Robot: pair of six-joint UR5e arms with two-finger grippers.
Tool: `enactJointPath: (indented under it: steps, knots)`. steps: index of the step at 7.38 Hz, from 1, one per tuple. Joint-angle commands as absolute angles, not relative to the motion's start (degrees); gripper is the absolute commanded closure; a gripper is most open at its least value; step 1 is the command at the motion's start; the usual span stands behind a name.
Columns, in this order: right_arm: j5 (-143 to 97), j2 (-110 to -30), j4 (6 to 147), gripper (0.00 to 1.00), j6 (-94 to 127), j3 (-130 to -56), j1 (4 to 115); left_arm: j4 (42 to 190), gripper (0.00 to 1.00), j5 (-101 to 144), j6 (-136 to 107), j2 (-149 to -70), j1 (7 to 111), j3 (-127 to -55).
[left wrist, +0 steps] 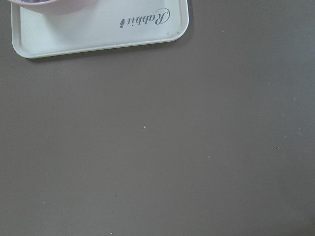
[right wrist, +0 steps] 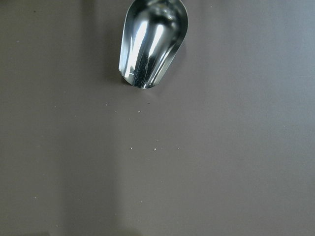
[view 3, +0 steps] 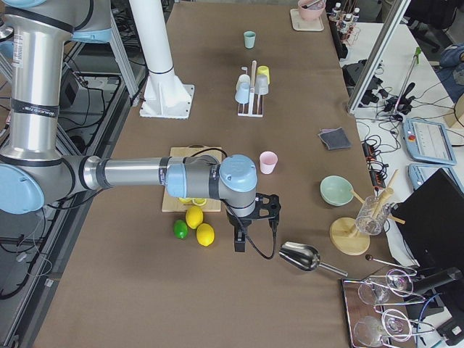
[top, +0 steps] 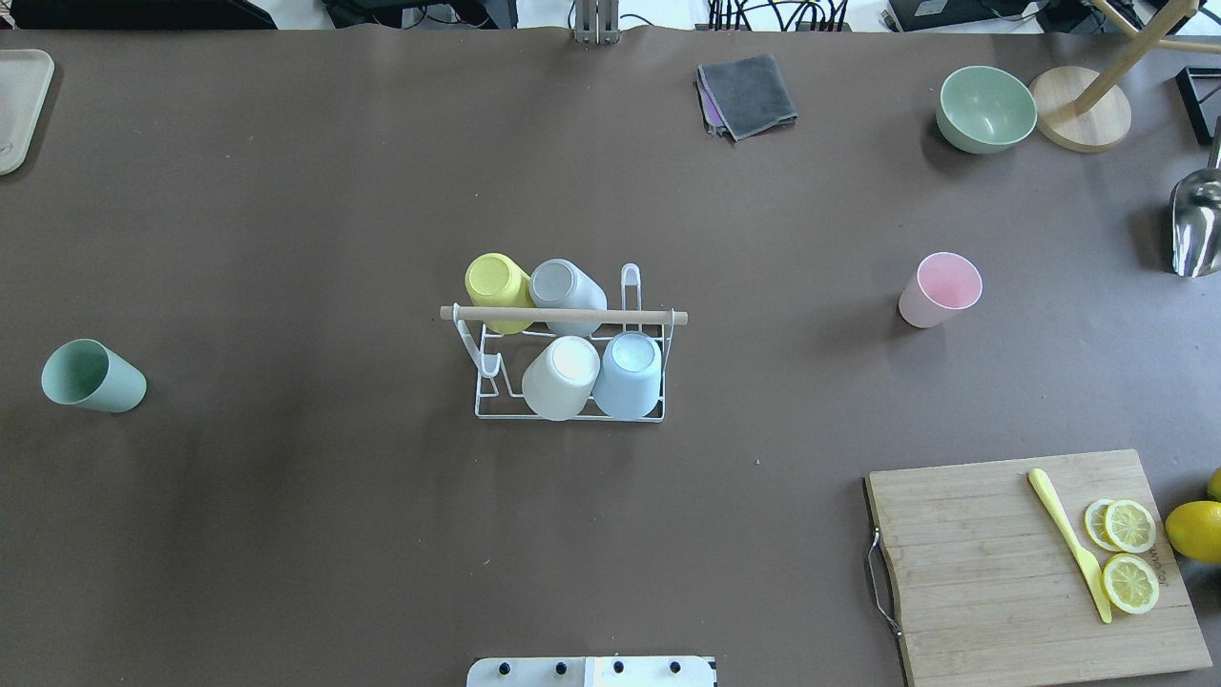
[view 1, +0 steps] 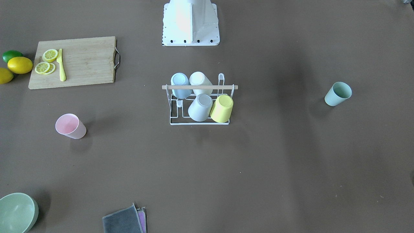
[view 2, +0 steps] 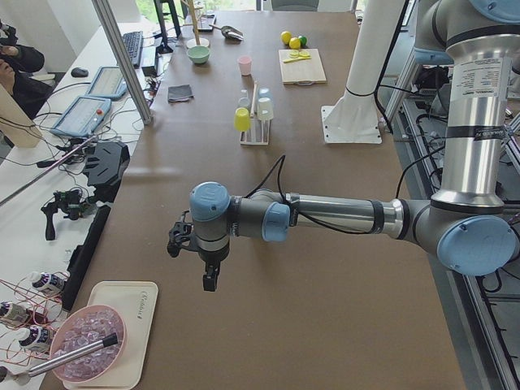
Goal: Place cup on cup holder
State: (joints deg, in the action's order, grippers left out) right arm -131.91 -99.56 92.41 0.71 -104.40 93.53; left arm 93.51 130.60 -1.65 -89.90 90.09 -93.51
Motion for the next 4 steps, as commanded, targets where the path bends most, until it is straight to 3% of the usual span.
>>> enactJointPath:
  steps: [1,4]
  knots:
    - [-132.01,-98.97,92.46,0.0,1.14,-104.41,93.52,93.52,0.02,130.52,-1.58,-89.91,90.09,-93.34]
    - [-132.45,-96.34,92.81,0.0,1.41,-104.94,92.9,93.52,0.02,130.52,-1.67,-89.91,90.09,-93.16]
